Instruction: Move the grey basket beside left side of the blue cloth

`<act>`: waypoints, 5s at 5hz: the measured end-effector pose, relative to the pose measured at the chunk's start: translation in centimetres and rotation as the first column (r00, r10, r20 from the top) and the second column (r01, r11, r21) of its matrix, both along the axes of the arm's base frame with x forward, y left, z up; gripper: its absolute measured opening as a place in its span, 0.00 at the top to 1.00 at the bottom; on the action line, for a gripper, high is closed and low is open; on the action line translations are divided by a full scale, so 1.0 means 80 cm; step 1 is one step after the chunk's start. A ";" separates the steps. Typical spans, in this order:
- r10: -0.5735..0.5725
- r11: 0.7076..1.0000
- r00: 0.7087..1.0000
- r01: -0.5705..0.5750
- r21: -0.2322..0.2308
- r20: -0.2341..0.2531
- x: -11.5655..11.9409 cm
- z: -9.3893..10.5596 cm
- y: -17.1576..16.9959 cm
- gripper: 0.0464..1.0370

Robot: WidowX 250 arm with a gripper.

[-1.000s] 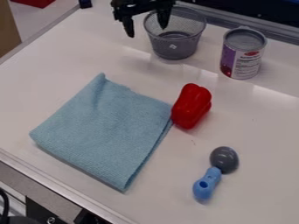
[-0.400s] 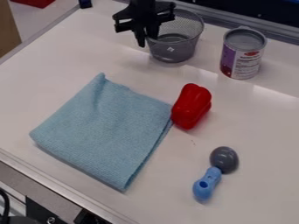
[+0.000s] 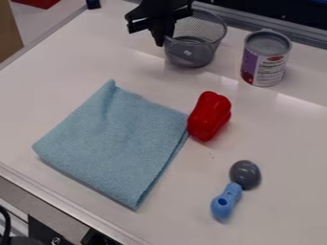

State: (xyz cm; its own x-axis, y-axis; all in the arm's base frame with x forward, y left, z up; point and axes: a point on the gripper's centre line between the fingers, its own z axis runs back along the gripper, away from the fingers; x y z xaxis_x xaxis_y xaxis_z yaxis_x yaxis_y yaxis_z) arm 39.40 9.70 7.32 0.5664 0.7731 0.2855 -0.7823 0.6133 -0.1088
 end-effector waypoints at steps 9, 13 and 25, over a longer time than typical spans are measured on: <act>-0.118 0.992 0.963 0.104 0.069 0.243 -0.163 0.044 0.147 0.99; -0.185 0.980 0.975 0.176 0.089 0.119 -0.188 0.006 0.175 0.99; -0.491 0.863 0.864 0.463 0.202 0.115 -0.166 0.083 0.055 0.04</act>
